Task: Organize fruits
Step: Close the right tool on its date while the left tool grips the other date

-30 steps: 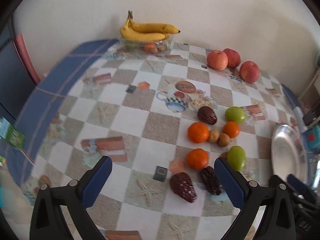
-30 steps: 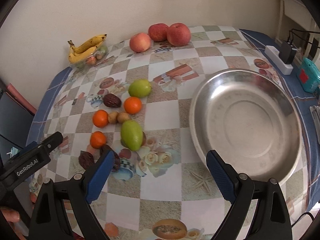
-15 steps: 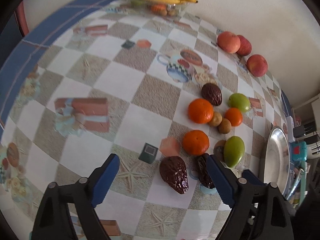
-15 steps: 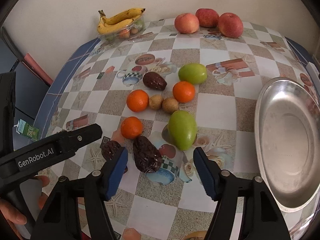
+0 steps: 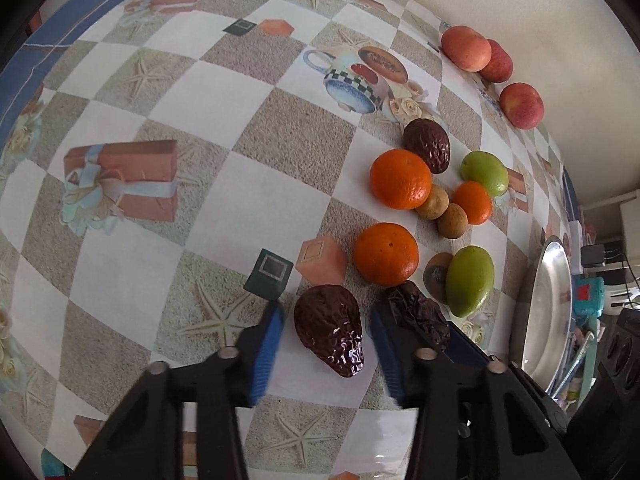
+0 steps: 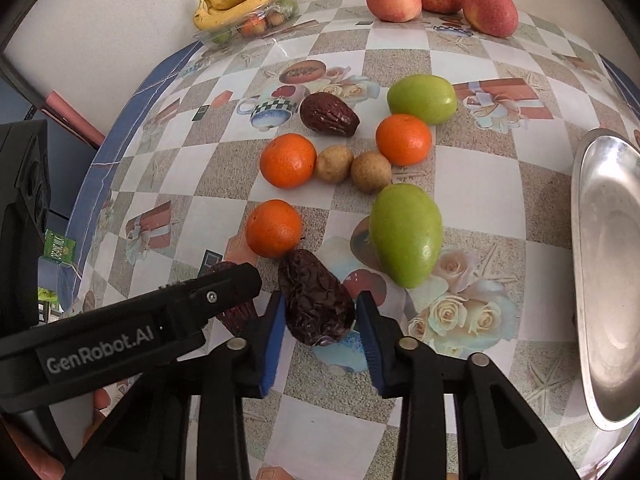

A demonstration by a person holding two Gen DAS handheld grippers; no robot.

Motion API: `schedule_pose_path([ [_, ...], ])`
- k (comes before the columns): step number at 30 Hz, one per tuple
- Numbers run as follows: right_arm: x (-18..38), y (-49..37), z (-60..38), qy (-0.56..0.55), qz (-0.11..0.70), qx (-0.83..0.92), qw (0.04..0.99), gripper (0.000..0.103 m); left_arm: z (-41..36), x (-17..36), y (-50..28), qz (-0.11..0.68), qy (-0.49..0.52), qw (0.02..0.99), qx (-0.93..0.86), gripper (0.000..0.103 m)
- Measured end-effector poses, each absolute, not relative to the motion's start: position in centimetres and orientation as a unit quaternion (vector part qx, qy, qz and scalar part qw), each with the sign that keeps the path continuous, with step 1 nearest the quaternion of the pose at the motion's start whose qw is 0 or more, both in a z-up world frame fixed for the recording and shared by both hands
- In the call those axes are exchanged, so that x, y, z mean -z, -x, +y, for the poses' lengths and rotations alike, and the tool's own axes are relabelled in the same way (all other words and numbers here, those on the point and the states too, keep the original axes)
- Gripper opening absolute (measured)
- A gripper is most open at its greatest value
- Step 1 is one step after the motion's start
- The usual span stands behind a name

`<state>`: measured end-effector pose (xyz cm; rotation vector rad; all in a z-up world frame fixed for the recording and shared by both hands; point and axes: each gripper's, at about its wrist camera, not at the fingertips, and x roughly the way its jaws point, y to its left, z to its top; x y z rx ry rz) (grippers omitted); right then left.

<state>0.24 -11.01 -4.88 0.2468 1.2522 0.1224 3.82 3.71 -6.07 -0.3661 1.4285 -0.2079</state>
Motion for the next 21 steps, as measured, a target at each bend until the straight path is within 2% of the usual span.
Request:
schedule_pose_path([
  [2,4.8,-0.2,-11.0,-0.110,0.583,-0.054,0.803,0.037,4.1,6.0,-3.6,0.648,0.177,0.734,0.097,0.037],
  [11,3.9,0.9,-13.1,-0.135,0.578,-0.031,0.804,0.036,6.5,3.6,-3.1,0.595,0.174,0.783,0.045,0.036],
  [16,1.1,1.8,-14.4,-0.161,0.538,-0.020,0.827,0.036,6.9,1.6,-2.8,0.567,0.172,0.804,0.044,0.036],
  [21,-0.9,1.5,-15.4,-0.151,0.521,0.015,0.840,0.036,4.6,1.0,-4.5,0.578,0.163,0.797,0.063,0.036],
])
